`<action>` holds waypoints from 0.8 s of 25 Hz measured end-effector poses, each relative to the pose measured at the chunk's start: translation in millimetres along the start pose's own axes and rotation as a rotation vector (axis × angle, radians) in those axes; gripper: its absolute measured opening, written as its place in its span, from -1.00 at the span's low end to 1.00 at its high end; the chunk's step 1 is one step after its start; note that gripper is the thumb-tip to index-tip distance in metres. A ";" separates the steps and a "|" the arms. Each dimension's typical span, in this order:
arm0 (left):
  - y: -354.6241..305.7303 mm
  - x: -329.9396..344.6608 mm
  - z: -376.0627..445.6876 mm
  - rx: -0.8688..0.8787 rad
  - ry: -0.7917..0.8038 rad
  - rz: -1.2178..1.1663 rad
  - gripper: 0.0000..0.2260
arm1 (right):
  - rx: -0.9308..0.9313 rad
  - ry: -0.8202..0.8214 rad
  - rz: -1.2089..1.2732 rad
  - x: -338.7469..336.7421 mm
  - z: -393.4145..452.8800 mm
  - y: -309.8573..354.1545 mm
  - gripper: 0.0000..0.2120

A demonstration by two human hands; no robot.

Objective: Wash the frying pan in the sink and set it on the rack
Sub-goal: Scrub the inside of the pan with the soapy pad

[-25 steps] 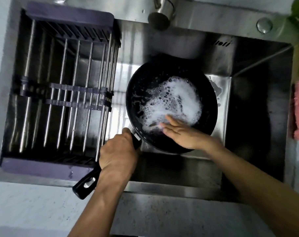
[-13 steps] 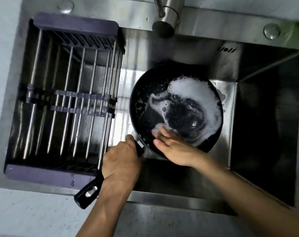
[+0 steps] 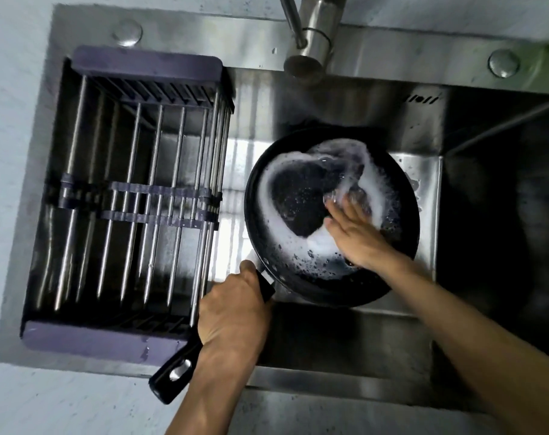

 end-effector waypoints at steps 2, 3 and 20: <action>2.8 -1.0 0.5 -0.013 0.000 0.006 -0.68 | -0.138 0.107 0.132 42.4 -15.4 29.2 -0.49; 1.2 0.8 0.4 -0.012 -0.002 0.003 -0.68 | -0.224 0.090 0.309 45.0 -4.0 44.3 -0.51; -1.4 1.1 -2.8 0.001 -0.006 -0.025 -0.68 | -0.360 -0.057 -0.072 0.4 48.7 11.5 -0.43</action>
Point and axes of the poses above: each hand's wrist, its own z-axis towards the middle knuckle, its own x-axis out of the palm, y = z × x, the point moved 3 cm from there along z, towards the middle knuckle, and after that the axes turned 15 degrees about -x, right-handed, at the moved point
